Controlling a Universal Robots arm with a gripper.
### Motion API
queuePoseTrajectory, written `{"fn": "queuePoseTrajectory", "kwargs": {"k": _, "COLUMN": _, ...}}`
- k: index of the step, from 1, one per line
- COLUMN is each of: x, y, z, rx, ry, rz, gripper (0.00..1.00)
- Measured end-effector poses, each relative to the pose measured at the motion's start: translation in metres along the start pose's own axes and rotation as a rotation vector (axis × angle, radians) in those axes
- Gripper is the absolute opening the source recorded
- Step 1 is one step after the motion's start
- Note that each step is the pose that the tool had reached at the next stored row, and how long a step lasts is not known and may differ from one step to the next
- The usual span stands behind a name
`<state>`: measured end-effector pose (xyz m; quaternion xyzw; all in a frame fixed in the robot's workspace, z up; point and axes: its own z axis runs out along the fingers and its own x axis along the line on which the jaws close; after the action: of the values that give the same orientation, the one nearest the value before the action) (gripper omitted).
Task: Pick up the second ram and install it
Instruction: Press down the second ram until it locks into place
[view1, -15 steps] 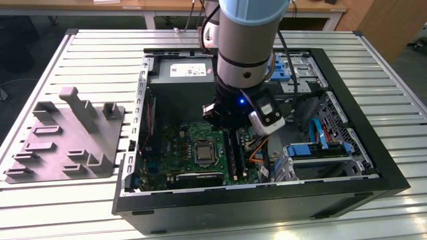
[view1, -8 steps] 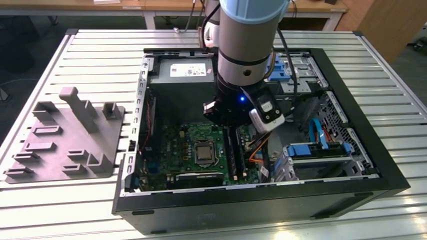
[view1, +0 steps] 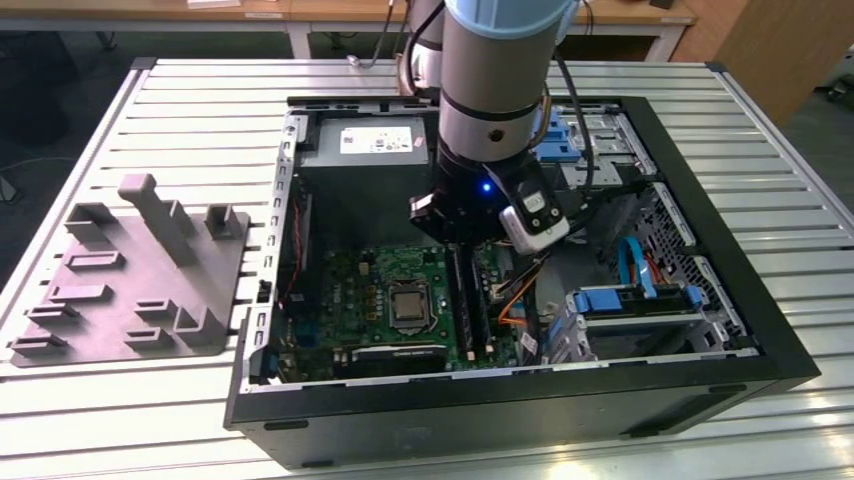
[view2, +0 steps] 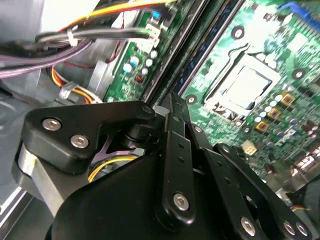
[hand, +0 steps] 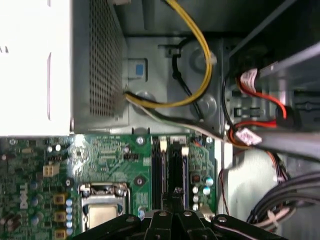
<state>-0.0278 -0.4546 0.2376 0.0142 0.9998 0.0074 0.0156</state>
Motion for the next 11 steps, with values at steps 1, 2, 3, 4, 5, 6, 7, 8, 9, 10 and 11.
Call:
{"fn": "queuePoseTrajectory", "kwargs": {"k": 1, "x": 0.0001, "y": 0.002, "z": 0.0002, "rx": 0.0001, "ry": 0.0, "rz": 0.0, "gripper": 0.1}}
{"fn": "queuePoseTrajectory", "kwargs": {"k": 2, "x": 0.0001, "y": 0.0033, "z": 0.0004, "rx": 0.0001, "ry": 0.0, "rz": 0.0, "gripper": 0.1}}
{"fn": "queuePoseTrajectory", "kwargs": {"k": 3, "x": 0.0002, "y": 0.0043, "z": 0.0007, "rx": 0.0, "ry": 0.0, "rz": 0.0, "gripper": 0.1}}
{"fn": "queuePoseTrajectory", "kwargs": {"k": 4, "x": 0.0002, "y": 0.0055, "z": 0.0009, "rx": 0.0, "ry": 0.0, "rz": 0.0, "gripper": 0.1}}
{"fn": "queuePoseTrajectory", "kwargs": {"k": 5, "x": 0.0002, "y": 0.007, "z": 0.0011, "rx": -0.0001, "ry": -0.0001, "rz": 0.0, "gripper": 0.1}}
{"fn": "queuePoseTrajectory", "kwargs": {"k": 6, "x": 0.0005, "y": 0.0084, "z": 0.0012, "rx": 0.0, "ry": -0.0001, "rz": 0.0, "gripper": 0.1}}
{"fn": "queuePoseTrajectory", "kwargs": {"k": 7, "x": 0.001, "y": 0.0097, "z": 0.0014, "rx": -0.0001, "ry": -0.0006, "rz": 0.001, "gripper": 0.1}}
{"fn": "queuePoseTrajectory", "kwargs": {"k": 8, "x": 0.0014, "y": 0.0109, "z": 0.0016, "rx": 0.0, "ry": -0.0009, "rz": 0.001, "gripper": 0.1}}
{"fn": "queuePoseTrajectory", "kwargs": {"k": 9, "x": 0.0017, "y": 0.0119, "z": 0.002, "rx": 0.0001, "ry": -0.0011, "rz": 0.002, "gripper": 0.1}}
{"fn": "queuePoseTrajectory", "kwargs": {"k": 10, "x": 0.0021, "y": 0.0128, "z": 0.0028, "rx": 0.0001, "ry": -0.0012, "rz": 0.002, "gripper": 0.1}}
{"fn": "queuePoseTrajectory", "kwargs": {"k": 11, "x": 0.0027, "y": 0.0135, "z": 0.0037, "rx": 0.0, "ry": -0.0013, "rz": 0.003, "gripper": 0.1}}
